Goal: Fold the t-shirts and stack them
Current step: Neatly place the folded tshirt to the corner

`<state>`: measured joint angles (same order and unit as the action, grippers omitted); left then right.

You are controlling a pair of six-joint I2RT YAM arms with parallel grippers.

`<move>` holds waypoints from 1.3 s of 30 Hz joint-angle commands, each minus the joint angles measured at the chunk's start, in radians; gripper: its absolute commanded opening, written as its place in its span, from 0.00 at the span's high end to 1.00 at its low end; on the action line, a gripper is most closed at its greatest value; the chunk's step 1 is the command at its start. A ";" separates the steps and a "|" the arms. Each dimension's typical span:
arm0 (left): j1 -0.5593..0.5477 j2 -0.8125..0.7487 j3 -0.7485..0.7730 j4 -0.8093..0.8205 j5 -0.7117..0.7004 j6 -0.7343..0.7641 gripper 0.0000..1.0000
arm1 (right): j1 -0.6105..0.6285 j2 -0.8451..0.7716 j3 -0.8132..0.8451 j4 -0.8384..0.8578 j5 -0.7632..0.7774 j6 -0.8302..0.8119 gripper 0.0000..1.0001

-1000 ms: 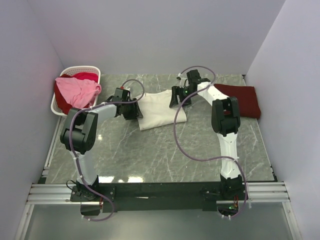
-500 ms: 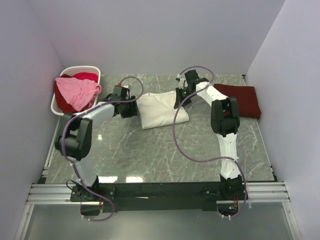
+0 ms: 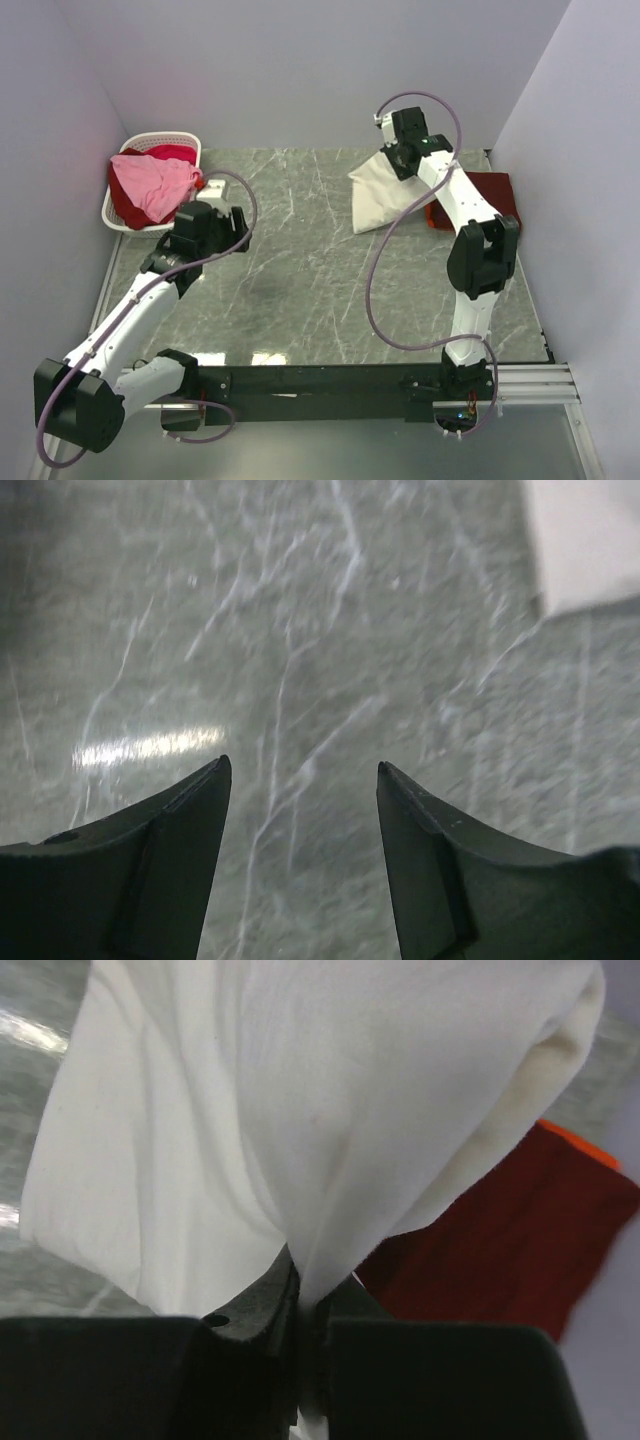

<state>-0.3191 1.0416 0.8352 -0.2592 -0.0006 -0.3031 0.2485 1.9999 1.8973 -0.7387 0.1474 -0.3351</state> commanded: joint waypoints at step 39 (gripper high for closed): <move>-0.044 -0.017 -0.033 -0.038 0.007 0.116 0.31 | -0.328 -0.118 0.079 -0.071 0.032 -0.269 1.00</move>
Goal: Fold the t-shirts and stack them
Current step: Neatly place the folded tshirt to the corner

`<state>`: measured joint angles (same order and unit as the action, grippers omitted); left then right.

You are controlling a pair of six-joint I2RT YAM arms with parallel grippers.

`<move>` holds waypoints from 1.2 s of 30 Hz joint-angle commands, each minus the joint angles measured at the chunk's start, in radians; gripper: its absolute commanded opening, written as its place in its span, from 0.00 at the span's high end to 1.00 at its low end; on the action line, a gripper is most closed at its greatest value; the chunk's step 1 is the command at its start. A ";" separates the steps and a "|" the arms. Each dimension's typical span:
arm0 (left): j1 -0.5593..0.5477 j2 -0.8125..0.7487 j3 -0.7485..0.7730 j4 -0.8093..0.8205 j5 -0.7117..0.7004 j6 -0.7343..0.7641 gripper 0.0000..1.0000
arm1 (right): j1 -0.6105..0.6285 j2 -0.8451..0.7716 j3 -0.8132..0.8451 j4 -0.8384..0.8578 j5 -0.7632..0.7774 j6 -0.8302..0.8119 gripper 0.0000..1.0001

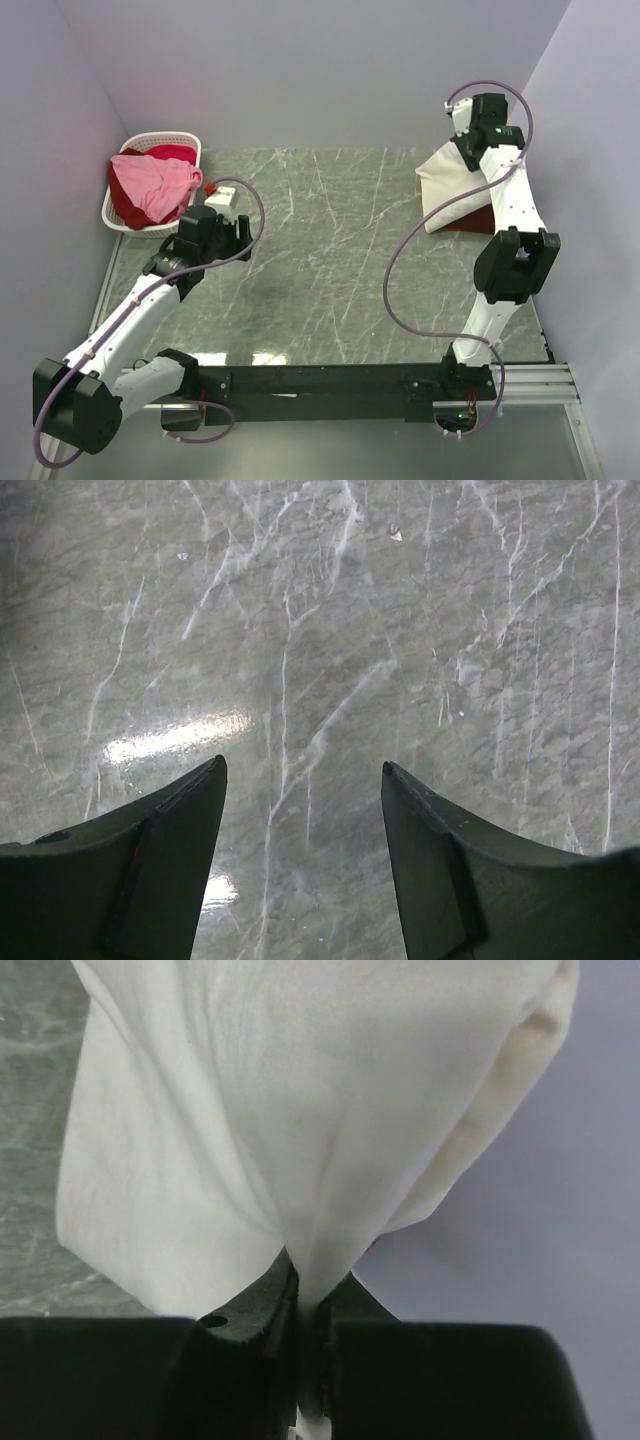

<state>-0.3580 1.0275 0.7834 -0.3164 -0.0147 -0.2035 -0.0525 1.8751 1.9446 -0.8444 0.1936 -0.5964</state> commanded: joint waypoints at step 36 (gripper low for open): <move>-0.019 0.037 0.017 0.008 0.018 0.024 0.30 | -0.161 0.194 0.151 0.041 -0.023 -0.017 1.00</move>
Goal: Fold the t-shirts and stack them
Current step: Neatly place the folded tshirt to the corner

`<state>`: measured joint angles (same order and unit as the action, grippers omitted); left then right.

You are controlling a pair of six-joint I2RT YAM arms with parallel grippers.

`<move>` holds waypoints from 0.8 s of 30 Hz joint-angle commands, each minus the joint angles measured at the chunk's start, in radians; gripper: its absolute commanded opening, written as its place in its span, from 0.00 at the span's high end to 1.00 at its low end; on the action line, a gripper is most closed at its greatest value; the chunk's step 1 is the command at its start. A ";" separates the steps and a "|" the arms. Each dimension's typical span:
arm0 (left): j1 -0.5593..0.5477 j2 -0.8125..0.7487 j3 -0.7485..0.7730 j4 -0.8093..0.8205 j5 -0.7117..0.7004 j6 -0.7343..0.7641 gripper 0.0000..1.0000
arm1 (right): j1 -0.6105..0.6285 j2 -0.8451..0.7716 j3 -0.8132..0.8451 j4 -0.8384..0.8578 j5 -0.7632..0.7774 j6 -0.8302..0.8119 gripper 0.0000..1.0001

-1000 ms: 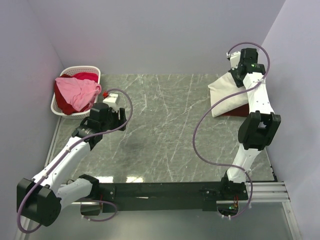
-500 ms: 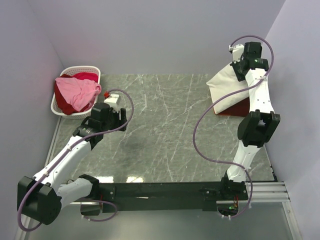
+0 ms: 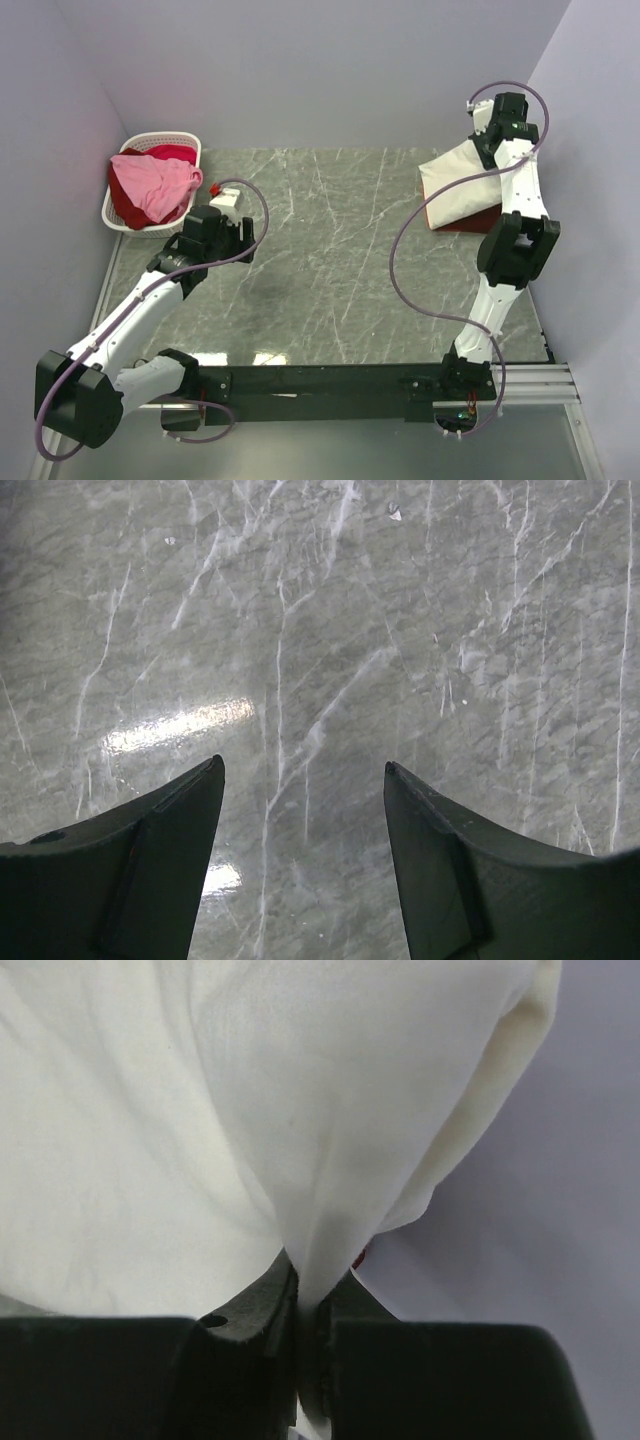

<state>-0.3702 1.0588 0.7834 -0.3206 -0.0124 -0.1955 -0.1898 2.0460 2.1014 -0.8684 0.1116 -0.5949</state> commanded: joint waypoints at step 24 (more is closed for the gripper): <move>-0.013 -0.020 0.017 0.020 -0.037 0.007 0.28 | 0.003 -0.012 -0.151 0.224 0.045 0.079 0.28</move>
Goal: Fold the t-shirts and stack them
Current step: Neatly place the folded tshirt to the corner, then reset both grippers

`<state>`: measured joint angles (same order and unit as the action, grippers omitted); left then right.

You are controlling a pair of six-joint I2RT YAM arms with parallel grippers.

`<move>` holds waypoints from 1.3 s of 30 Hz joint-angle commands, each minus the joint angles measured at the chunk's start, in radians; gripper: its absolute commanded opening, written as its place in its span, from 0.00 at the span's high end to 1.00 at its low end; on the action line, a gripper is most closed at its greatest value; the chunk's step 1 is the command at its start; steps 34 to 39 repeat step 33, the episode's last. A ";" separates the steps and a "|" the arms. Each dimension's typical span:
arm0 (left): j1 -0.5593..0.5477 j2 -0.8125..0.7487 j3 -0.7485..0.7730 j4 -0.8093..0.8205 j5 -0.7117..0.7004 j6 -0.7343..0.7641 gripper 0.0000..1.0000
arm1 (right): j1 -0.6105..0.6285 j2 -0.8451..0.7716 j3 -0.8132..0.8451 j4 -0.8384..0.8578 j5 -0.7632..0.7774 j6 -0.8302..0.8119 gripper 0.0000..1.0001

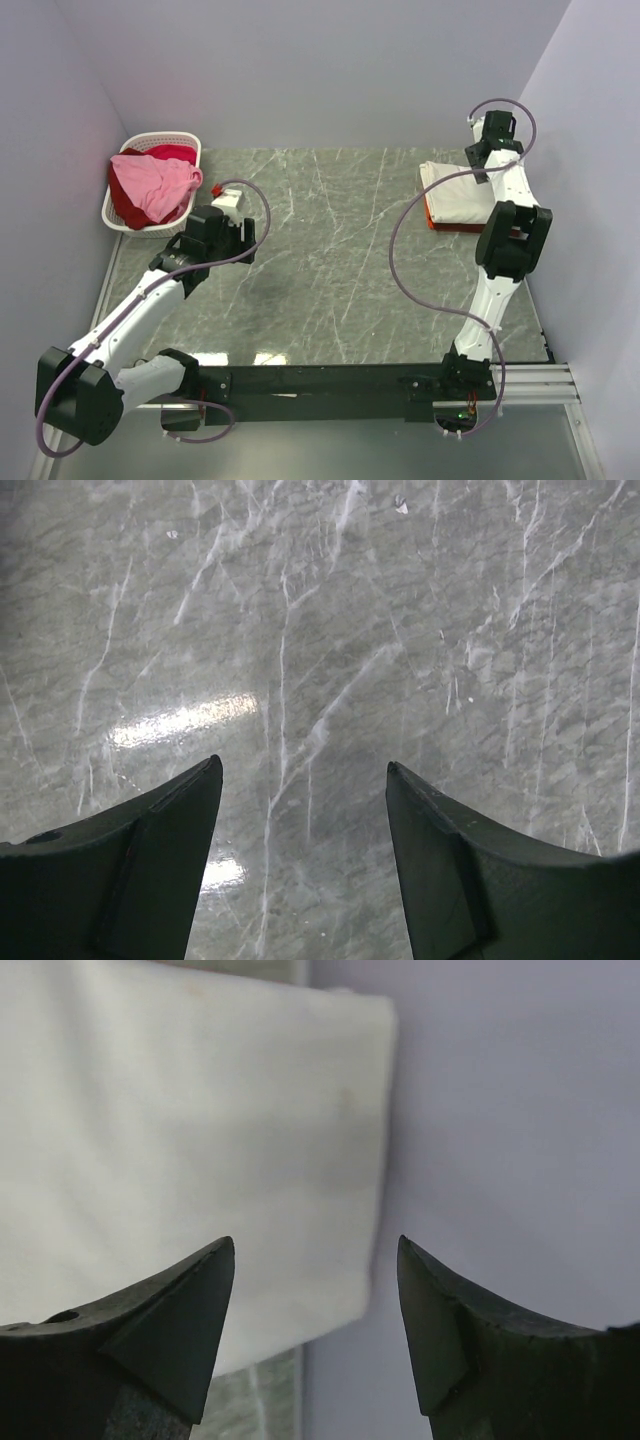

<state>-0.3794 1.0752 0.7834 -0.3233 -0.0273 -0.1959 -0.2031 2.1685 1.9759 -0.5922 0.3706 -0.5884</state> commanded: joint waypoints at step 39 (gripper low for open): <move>0.171 -0.359 -0.082 0.105 -0.082 -0.086 0.01 | 0.014 -1.406 -1.186 0.479 -0.473 0.696 0.15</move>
